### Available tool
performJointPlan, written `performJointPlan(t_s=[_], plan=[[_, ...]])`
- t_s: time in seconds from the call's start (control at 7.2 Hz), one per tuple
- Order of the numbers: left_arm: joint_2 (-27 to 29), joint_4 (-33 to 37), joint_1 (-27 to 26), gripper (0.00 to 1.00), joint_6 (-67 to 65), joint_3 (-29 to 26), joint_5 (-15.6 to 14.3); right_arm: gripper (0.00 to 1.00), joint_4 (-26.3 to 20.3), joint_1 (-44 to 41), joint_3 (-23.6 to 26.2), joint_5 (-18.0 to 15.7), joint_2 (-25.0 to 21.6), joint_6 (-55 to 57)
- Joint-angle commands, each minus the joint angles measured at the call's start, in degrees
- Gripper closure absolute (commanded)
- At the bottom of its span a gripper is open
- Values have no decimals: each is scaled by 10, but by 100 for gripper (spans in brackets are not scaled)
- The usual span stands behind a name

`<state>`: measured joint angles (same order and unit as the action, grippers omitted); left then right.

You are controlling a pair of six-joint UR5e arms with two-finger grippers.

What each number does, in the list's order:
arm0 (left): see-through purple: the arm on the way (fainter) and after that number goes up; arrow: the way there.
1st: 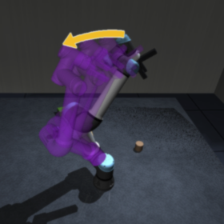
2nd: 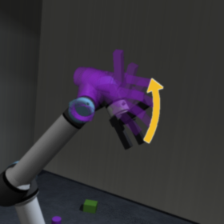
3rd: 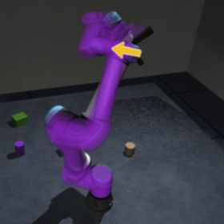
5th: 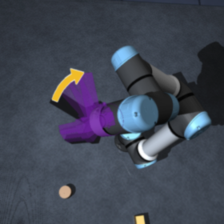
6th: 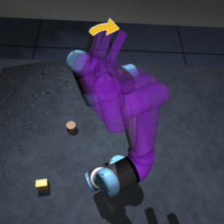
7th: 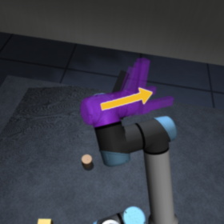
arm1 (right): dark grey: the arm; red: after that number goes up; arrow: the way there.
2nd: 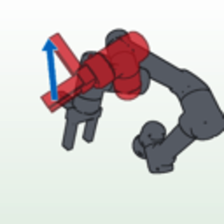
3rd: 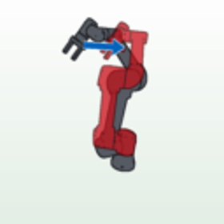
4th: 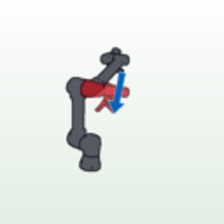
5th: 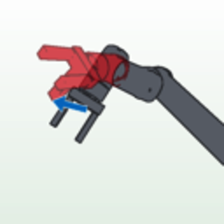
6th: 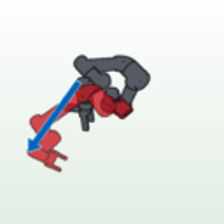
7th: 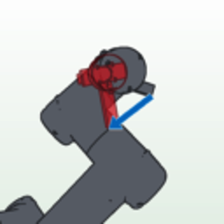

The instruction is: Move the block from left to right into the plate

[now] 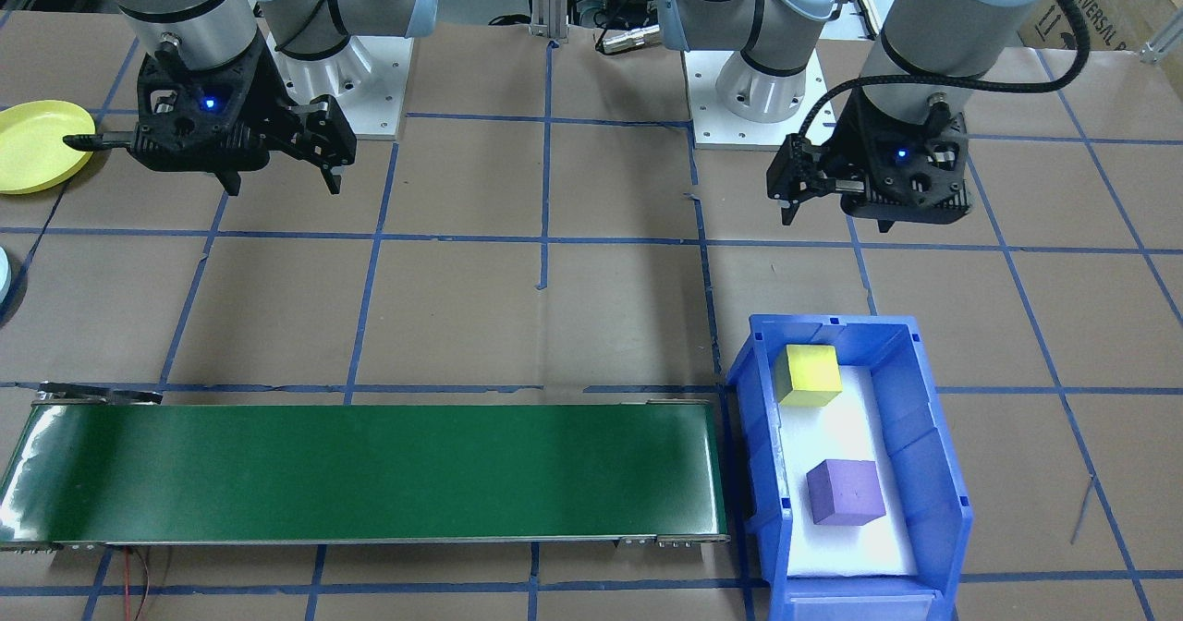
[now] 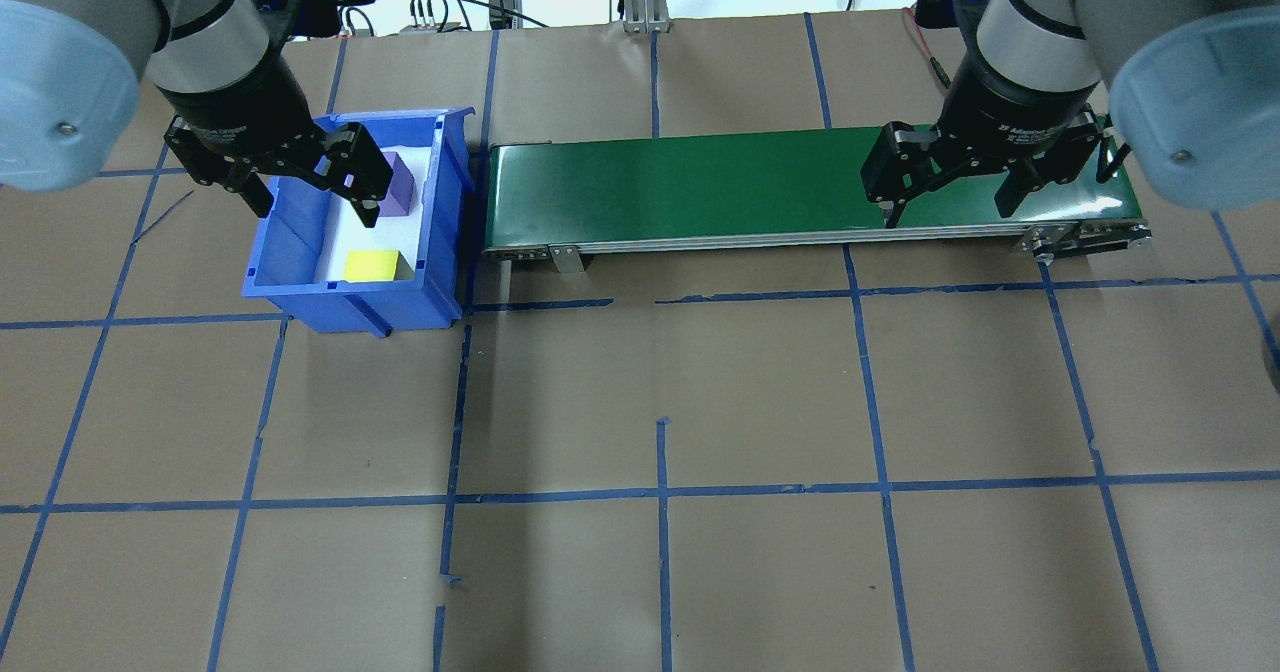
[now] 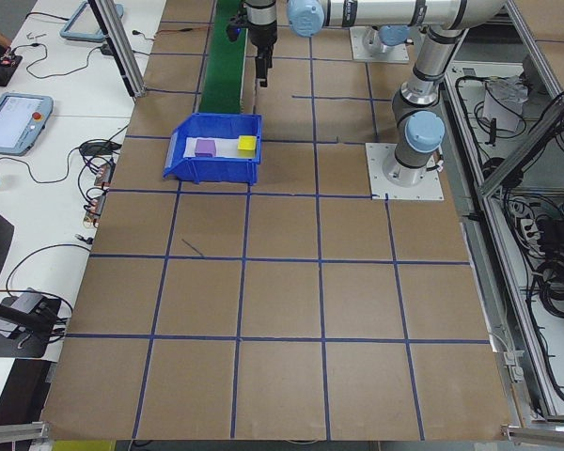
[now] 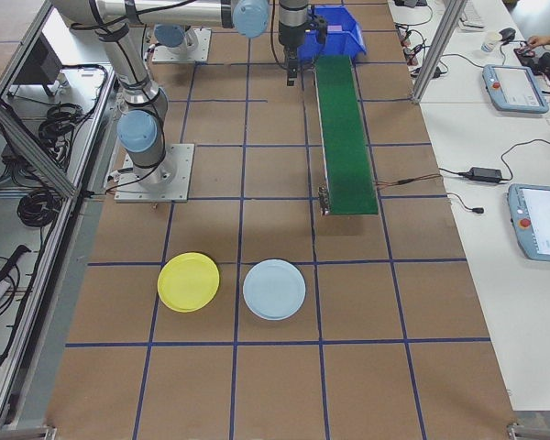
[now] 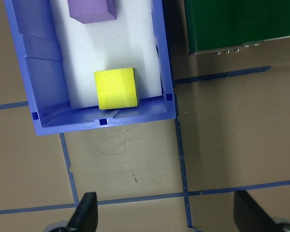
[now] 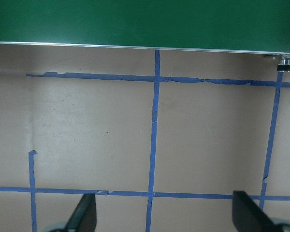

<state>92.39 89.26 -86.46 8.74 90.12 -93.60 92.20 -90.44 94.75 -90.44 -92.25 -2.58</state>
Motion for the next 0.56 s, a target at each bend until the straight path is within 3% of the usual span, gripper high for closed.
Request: performJointPlan(t_s=[0.0,0.28,0.42], plan=[[30,-50,39,0,-1,-6,9,0,0,0,0,0,0,0],[86,-186,40,0,0,-9,43,0,1,0,0,0,0,0],[119,-225,42,0,2,-11,40,0,1,0,0,0,0,0]])
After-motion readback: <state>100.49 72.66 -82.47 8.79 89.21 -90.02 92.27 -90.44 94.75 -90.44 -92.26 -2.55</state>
